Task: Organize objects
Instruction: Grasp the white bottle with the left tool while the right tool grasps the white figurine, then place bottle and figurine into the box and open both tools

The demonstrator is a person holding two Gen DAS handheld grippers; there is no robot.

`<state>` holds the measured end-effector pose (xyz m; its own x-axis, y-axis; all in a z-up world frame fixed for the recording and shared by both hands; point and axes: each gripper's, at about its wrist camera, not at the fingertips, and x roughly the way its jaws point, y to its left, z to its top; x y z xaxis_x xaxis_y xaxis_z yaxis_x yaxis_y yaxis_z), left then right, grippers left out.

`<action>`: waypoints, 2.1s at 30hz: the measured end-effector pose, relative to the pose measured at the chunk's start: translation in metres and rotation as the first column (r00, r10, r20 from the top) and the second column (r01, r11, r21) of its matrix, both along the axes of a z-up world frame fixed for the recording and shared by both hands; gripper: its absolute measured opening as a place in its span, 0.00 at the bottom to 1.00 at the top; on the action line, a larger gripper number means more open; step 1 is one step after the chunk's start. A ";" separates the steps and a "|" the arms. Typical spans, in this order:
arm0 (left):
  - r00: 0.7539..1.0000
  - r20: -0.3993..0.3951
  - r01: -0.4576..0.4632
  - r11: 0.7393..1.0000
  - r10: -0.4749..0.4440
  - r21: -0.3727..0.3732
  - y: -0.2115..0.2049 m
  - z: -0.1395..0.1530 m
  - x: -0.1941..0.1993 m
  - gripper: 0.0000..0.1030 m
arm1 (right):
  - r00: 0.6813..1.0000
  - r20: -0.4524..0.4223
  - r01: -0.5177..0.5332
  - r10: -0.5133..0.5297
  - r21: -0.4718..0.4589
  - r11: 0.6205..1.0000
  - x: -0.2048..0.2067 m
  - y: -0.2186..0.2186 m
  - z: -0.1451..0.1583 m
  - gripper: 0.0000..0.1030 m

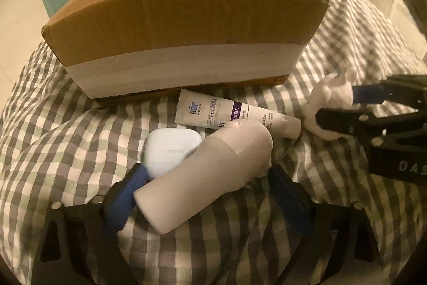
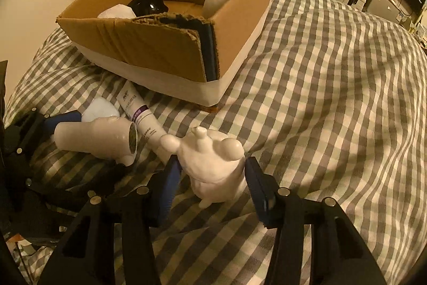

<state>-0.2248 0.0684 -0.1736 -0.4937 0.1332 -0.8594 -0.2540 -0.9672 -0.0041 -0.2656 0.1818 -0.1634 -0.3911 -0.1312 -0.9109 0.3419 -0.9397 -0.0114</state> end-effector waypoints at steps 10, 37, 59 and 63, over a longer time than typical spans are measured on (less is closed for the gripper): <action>0.998 -0.022 0.063 0.998 -0.063 0.020 -0.001 0.012 0.020 0.41 | 1.000 -0.010 0.003 -0.003 0.015 1.000 -0.002 -0.011 -0.004 0.48; 0.977 -0.211 -0.001 0.997 0.018 0.078 -0.055 0.100 0.063 0.31 | 0.988 -0.152 -0.004 0.009 0.033 0.999 0.057 -0.018 0.052 0.47; 0.924 -0.378 -0.030 0.995 0.065 0.098 -0.074 0.221 0.000 0.31 | 0.938 -0.345 -0.052 0.036 -0.035 0.998 0.030 -0.058 0.184 0.47; 0.918 -0.394 -0.023 0.997 0.051 0.075 -0.067 0.221 -0.029 0.31 | 0.934 -0.356 -0.064 0.043 -0.047 0.997 0.003 -0.069 0.191 0.47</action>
